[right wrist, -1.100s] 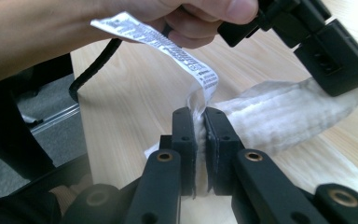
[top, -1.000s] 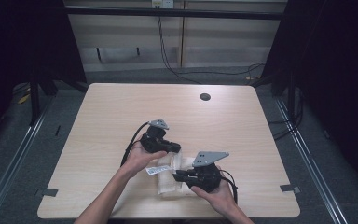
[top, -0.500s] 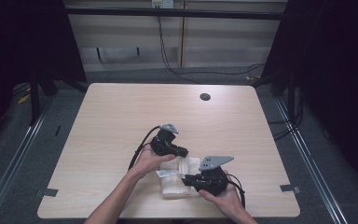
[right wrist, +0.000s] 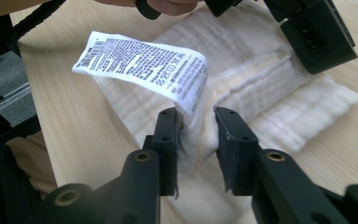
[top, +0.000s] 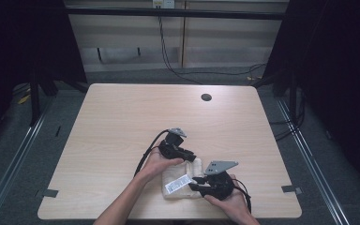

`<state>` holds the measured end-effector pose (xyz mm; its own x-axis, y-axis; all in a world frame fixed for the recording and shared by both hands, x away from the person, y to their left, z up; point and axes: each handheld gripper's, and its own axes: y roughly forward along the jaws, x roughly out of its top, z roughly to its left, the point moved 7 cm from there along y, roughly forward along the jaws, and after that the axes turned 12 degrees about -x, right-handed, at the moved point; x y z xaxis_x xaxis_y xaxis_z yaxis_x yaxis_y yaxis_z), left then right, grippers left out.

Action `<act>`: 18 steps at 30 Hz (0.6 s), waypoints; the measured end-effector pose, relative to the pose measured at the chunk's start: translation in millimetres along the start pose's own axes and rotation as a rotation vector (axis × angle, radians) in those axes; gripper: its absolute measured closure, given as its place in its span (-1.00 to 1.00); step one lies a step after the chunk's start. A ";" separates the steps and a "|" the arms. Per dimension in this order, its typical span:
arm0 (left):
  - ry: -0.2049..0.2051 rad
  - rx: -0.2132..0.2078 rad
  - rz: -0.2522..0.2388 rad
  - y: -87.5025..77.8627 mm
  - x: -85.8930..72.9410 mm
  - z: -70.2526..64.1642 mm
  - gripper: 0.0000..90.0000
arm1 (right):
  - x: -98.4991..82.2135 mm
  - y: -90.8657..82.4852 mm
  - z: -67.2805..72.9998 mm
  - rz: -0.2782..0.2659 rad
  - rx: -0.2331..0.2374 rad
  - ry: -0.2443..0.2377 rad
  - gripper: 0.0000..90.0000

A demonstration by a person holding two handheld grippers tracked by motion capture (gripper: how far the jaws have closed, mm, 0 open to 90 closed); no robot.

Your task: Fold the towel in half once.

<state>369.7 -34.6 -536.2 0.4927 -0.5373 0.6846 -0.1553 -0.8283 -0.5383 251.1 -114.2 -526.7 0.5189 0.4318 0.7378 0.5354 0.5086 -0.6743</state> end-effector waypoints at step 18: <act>0.042 0.011 -0.102 -28.5 11.6 -8.5 0.36 | -10.1 -15.8 -29.1 -0.006 -0.070 0.067 0.23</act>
<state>372.6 -18.5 -508.7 0.4687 -0.4565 0.7563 -0.0966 -0.8775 -0.4698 256.8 -148.3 -524.5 0.5576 0.3775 0.7393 0.5827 0.4564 -0.6725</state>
